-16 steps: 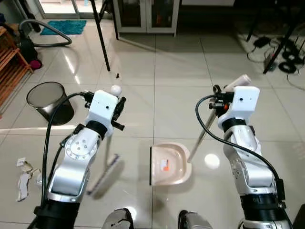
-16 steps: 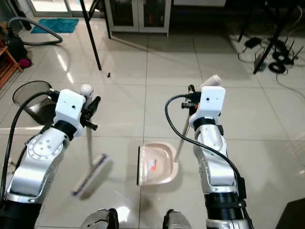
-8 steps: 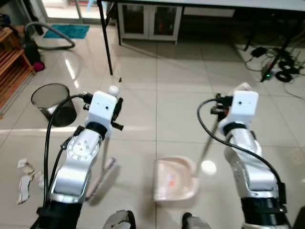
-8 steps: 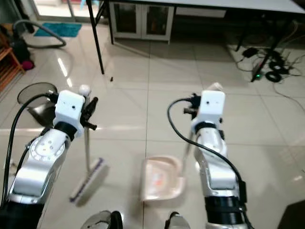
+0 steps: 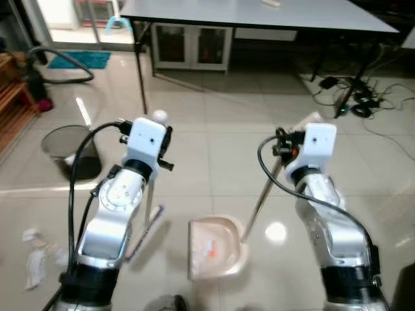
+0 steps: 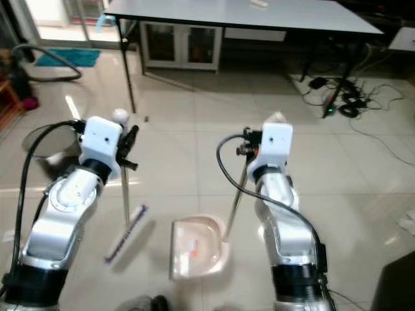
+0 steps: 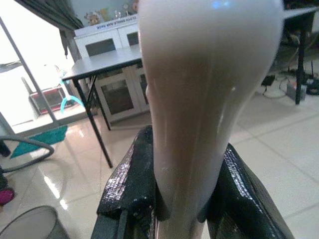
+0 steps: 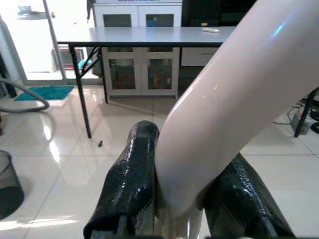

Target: Sweep floor

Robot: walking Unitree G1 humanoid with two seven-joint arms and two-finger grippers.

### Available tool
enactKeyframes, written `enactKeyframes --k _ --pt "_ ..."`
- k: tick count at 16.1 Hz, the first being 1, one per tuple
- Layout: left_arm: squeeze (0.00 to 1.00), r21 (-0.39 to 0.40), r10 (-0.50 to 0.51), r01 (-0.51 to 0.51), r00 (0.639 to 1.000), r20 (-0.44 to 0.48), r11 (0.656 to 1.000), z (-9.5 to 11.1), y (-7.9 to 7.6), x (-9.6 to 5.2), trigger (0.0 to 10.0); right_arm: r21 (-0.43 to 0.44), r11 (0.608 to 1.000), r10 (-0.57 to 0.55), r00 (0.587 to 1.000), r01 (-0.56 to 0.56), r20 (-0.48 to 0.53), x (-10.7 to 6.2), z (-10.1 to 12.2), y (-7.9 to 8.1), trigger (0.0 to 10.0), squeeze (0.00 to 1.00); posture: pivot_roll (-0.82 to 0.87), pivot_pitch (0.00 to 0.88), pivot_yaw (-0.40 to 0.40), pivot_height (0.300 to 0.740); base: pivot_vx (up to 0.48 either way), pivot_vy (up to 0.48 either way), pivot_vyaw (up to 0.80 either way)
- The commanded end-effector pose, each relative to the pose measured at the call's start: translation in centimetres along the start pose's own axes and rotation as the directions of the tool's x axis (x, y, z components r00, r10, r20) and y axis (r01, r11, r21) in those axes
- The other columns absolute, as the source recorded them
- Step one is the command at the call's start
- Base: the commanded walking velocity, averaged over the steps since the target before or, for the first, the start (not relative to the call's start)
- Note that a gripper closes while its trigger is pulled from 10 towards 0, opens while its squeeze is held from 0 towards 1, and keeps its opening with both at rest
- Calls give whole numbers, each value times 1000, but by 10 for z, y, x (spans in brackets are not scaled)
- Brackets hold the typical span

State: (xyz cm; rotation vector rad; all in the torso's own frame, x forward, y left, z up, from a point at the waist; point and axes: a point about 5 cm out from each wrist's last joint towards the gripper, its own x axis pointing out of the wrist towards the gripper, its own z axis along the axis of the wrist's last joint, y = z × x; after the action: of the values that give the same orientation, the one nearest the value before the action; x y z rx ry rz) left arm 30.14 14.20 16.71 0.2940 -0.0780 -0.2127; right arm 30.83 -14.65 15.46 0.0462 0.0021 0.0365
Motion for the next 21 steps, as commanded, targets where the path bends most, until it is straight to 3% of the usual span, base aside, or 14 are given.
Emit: enactKeyframes --k 1,11,21 --pt "0 36 26 -26 1000 14 999 3 6 0 10000 12 1000 15 1000 -15 11 0 3 2 10000 0 -31 54 -4 740 0 480 0" --pt "0 52 50 -49 999 -17 997 -4 17 -5 10000 1 999 41 999 -41 -35 -2 -5 8 10000 0 -28 75 -1 740 0 480 0" --pt "0 49 49 -48 999 -16 998 -4 15 -6 10000 0 999 52 998 -52 -43 -3 -7 11 10000 0 -32 83 -1 740 0 480 0"
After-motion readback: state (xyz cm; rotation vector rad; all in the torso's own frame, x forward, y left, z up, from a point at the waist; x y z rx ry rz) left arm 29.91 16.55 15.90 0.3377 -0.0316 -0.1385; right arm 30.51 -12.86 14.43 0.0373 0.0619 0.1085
